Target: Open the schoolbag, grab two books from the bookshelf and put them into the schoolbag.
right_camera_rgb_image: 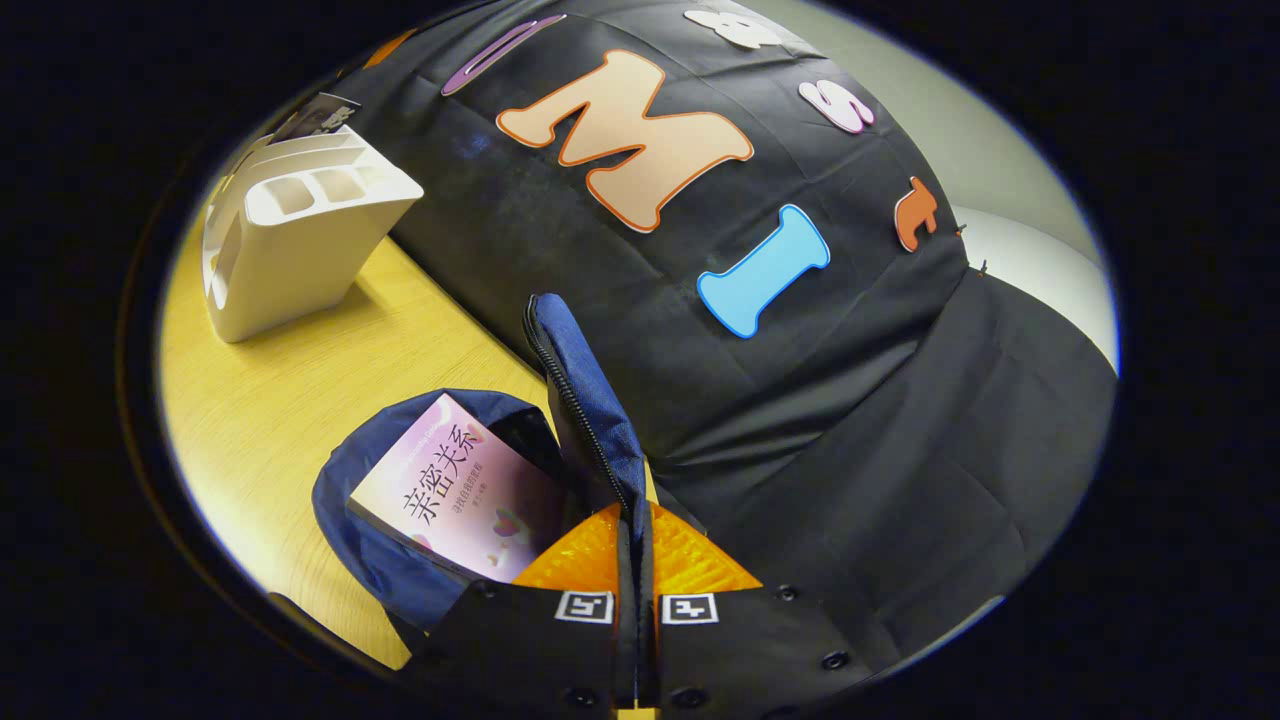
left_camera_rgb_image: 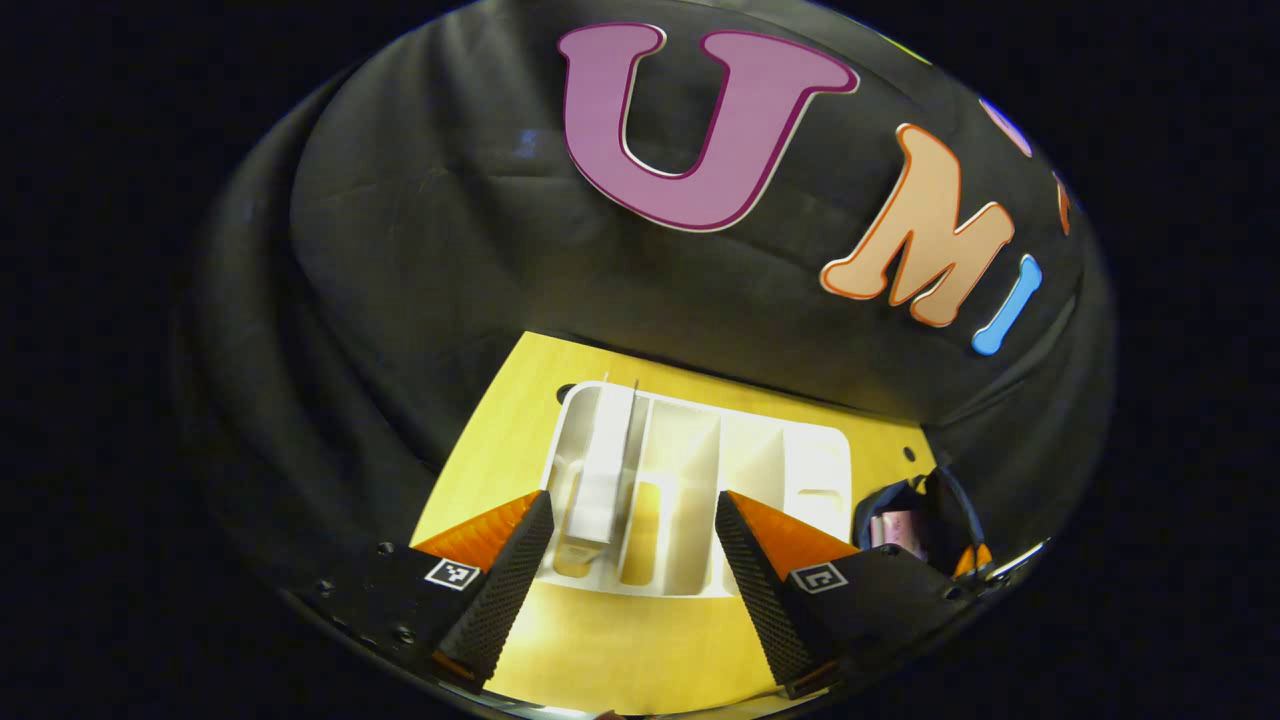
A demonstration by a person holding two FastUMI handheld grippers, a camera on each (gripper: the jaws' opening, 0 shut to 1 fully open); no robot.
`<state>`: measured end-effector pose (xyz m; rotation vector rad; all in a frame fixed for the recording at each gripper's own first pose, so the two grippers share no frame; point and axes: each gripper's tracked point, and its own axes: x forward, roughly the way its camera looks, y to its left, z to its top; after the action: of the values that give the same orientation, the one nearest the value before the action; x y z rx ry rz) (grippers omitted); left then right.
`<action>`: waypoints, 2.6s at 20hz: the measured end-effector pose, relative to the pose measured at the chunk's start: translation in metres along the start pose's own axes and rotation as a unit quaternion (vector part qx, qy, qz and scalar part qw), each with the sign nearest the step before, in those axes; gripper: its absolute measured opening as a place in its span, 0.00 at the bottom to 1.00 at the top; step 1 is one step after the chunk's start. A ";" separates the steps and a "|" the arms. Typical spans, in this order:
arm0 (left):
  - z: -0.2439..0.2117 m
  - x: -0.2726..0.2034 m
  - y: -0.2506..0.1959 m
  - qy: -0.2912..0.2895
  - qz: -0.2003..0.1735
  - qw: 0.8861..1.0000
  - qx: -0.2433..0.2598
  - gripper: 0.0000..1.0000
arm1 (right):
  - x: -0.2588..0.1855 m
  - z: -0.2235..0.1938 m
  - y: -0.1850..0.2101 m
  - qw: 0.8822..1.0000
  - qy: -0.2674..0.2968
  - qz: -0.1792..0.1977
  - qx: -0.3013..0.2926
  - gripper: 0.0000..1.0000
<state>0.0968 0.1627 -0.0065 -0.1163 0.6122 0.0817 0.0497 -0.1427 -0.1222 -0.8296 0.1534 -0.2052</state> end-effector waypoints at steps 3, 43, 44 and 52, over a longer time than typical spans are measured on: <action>-0.007 0.024 -0.002 0.038 -0.012 0.999 0.000 0.96 | 0.000 0.000 0.000 1.000 0.007 -0.005 -0.001 0.02; -0.017 0.030 -0.004 0.220 0.069 0.969 0.092 0.38 | 0.002 0.001 0.008 0.999 0.020 -0.014 -0.026 0.02; -0.013 0.020 -0.006 0.214 0.074 0.970 0.093 0.38 | 0.002 0.001 0.007 0.999 0.019 -0.013 -0.024 0.02; 0.018 -0.052 -0.046 0.176 0.062 0.980 0.070 0.39 | 0.002 -0.001 0.003 1.000 0.010 -0.010 -0.011 0.02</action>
<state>0.0695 0.1169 0.0423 0.0461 0.9762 0.1410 0.0514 -0.1419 -0.1251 -0.8524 0.1655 -0.2308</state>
